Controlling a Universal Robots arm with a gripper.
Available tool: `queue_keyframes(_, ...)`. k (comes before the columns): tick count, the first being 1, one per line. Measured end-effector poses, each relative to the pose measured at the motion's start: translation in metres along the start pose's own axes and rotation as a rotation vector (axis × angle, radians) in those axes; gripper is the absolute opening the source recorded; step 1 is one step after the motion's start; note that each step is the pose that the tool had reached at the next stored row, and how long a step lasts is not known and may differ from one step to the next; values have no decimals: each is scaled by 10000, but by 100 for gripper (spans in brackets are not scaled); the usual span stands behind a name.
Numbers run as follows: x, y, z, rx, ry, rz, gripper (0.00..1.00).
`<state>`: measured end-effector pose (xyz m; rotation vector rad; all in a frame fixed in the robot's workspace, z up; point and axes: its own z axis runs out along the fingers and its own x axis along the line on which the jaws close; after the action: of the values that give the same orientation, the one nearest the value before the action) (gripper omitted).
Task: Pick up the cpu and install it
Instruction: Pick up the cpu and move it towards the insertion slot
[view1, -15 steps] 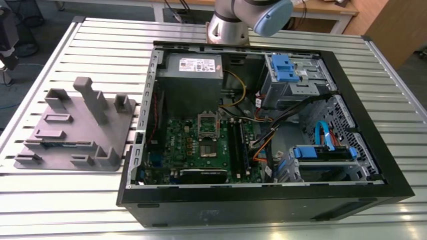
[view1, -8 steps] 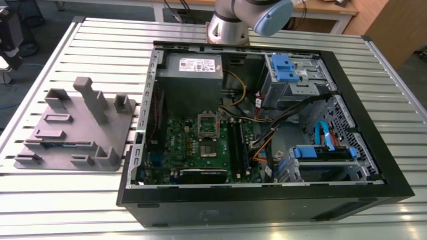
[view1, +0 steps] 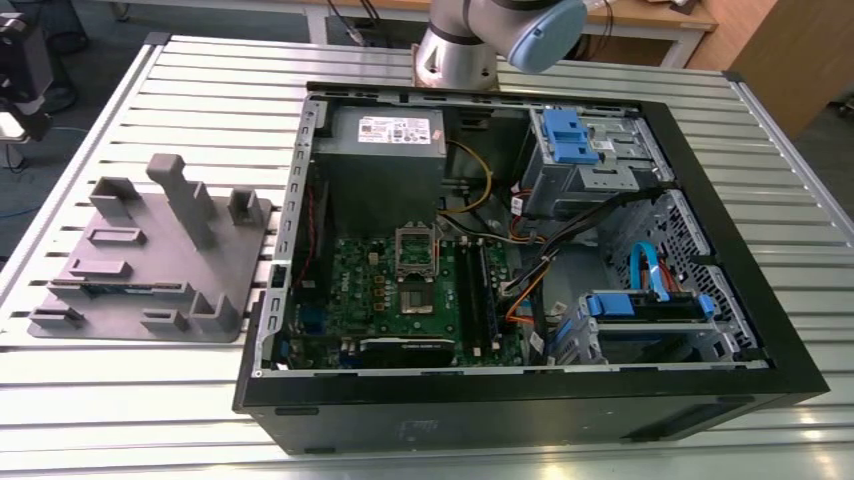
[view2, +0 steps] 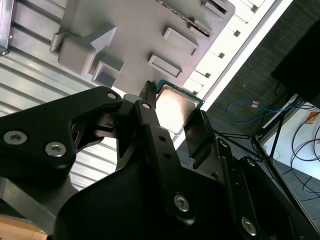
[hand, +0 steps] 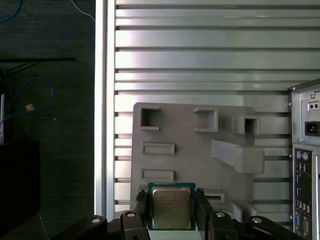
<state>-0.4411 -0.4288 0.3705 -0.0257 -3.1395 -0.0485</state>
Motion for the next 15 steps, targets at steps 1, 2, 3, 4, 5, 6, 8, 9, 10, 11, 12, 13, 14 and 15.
queue_keyframes(1, -5, 0, 0, 1, 1, 0, 47)
queue_keyframes(2, -12, 0, 0, 1, 1, -1, 47)
queue_keyframes(3, -21, 0, 0, 0, 1, 0, 47)
queue_keyframes(4, -32, 0, 0, 1, 1, 0, 47)
queue_keyframes(5, -44, 1, 0, 0, 0, 0, 47)
queue_keyframes(6, -53, 1, 0, 0, 0, 0, 47)
queue_keyframes(8, -57, 1, 0, 0, 1, 2, 47)
queue_keyframes(9, -57, 1, 0, 1, 1, 2, 47)
queue_keyframes(10, -76, 1, 0, 0, 1, 0, 47)
queue_keyframes(11, -94, 1, 0, 0, 0, 0, 47)
queue_keyframes(12, -94, 2, 0, 1, 0, 0, 47)
queue_keyframes(13, -94, 2, 0, 0, 1, 0, 47)
queue_keyframes(14, -95, 1, 0, 0, 1, 0, 47)
queue_keyframes(15, -95, 2, 0, 0, 0, 1, 47)
